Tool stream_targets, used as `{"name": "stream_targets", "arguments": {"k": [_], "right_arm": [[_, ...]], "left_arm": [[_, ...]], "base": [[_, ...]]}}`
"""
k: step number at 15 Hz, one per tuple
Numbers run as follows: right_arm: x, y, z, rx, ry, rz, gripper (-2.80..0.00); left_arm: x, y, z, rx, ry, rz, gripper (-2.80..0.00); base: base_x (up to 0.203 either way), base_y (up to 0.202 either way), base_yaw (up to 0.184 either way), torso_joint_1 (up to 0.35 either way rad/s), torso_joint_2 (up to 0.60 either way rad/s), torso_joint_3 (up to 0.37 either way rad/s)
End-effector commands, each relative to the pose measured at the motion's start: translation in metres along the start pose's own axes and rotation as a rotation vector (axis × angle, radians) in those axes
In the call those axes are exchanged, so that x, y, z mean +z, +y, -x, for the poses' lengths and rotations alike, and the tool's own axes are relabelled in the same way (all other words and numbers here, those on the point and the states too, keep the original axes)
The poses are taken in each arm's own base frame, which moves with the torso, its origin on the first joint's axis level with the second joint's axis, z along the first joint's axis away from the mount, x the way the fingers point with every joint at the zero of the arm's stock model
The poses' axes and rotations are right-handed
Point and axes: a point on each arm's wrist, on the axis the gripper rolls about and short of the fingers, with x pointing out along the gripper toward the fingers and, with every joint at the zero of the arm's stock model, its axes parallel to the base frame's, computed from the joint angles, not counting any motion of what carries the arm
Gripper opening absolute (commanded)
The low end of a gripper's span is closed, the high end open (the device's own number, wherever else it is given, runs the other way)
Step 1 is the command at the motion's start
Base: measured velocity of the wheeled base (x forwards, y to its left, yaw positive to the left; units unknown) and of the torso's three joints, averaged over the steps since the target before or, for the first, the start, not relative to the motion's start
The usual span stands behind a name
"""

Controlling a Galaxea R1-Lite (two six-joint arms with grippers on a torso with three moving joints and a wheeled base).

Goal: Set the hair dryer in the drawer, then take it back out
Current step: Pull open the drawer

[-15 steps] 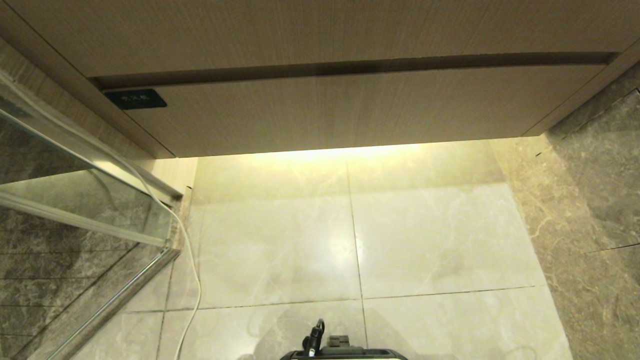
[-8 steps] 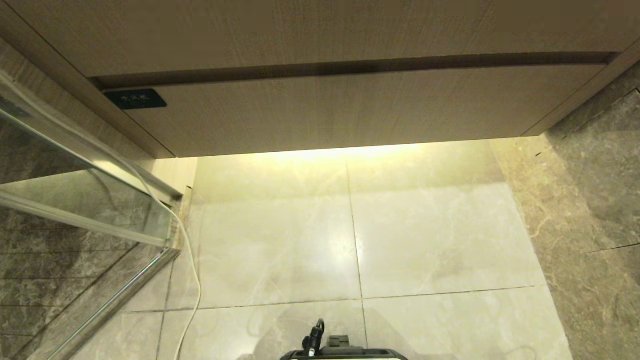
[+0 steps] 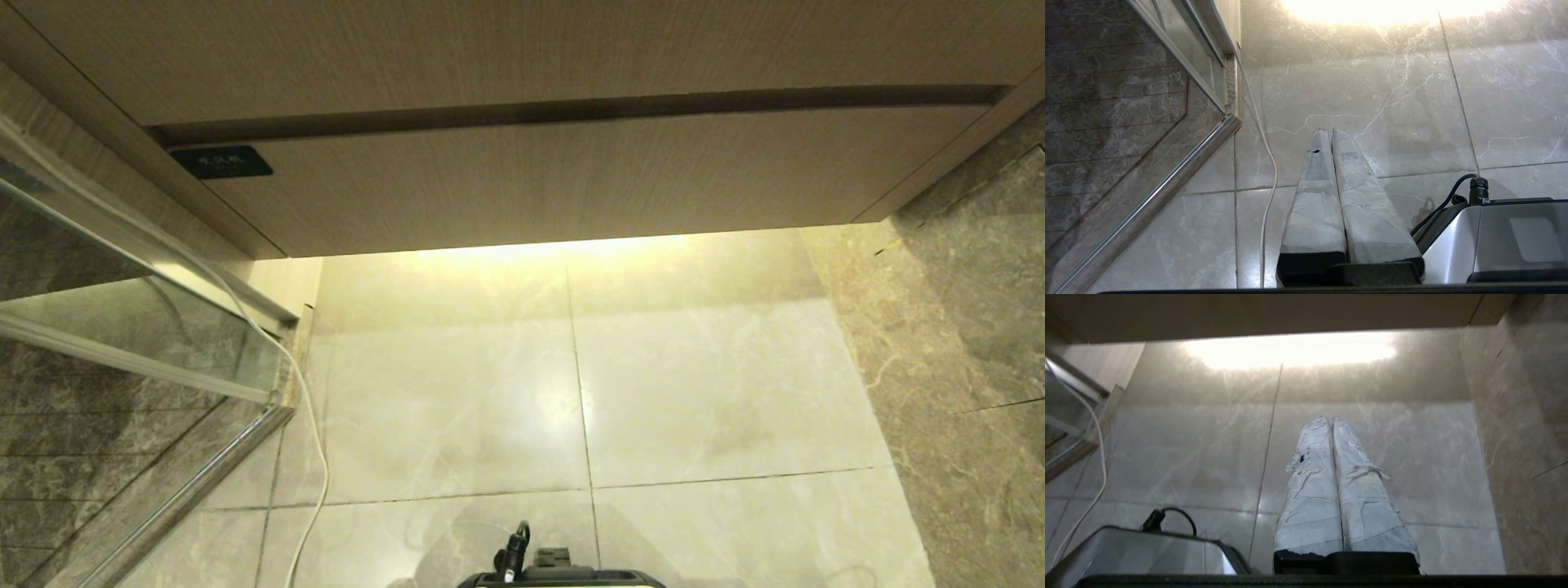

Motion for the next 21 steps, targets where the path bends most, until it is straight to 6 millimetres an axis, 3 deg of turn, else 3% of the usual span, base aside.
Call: {"name": "stream_targets", "arguments": {"k": [1,5,7,8,10,12,13,15,17,21], "right_arm": [[0.032,0.001,0.016,0.004,-0.073,0.021,-2.8],[0.097,0.003,0.065,0.011,-0.098,0.046,-2.8],[0.132,0.003,0.07,0.012,-0.09,0.063,-2.8],[0.155,0.003,0.059,0.013,-0.057,0.078,-2.8],[0.202,0.002,0.017,0.018,0.04,0.109,-2.8],[0.234,0.0,-0.031,0.043,0.136,0.151,-2.8],[0.24,-0.001,-0.05,0.081,0.187,0.172,-2.8],[0.24,-0.002,-0.067,0.23,0.252,0.188,-2.8],[0.213,0.001,-0.085,0.354,0.387,0.237,-2.8],[0.191,0.01,-0.137,0.417,0.561,0.405,-2.8]], "left_arm": [[0.0,0.0,0.0,-0.001,0.0,-0.001,-2.8],[0.0,0.0,0.0,-0.001,0.0,0.001,-2.8],[0.0,0.0,0.0,0.0,0.001,-0.001,-2.8],[0.0,0.0,0.0,-0.001,0.001,-0.001,-2.8],[0.0,0.0,0.0,0.0,0.001,0.0,-2.8],[0.0,0.0,0.0,-0.001,0.0,-0.001,-2.8],[0.0,0.0,0.0,-0.001,0.001,-0.001,-2.8],[0.0,0.0,0.0,-0.001,0.0,0.0,-2.8],[0.0,0.0,0.0,0.0,0.0,-0.001,-2.8],[0.0,0.0,0.0,-0.001,0.001,-0.001,-2.8]], "base": [[0.0,0.0,0.0,0.0,0.0,0.0],[0.0,0.0,0.0,0.0,0.0,0.0],[0.0,0.0,0.0,0.0,0.0,0.0],[0.0,0.0,0.0,0.0,0.0,0.0],[0.0,0.0,0.0,0.0,0.0,0.0],[0.0,0.0,0.0,0.0,0.0,0.0],[0.0,0.0,0.0,0.0,0.0,0.0],[0.0,0.0,0.0,0.0,0.0,0.0],[0.0,0.0,0.0,0.0,0.0,0.0],[0.0,0.0,0.0,0.0,0.0,0.0]]}}
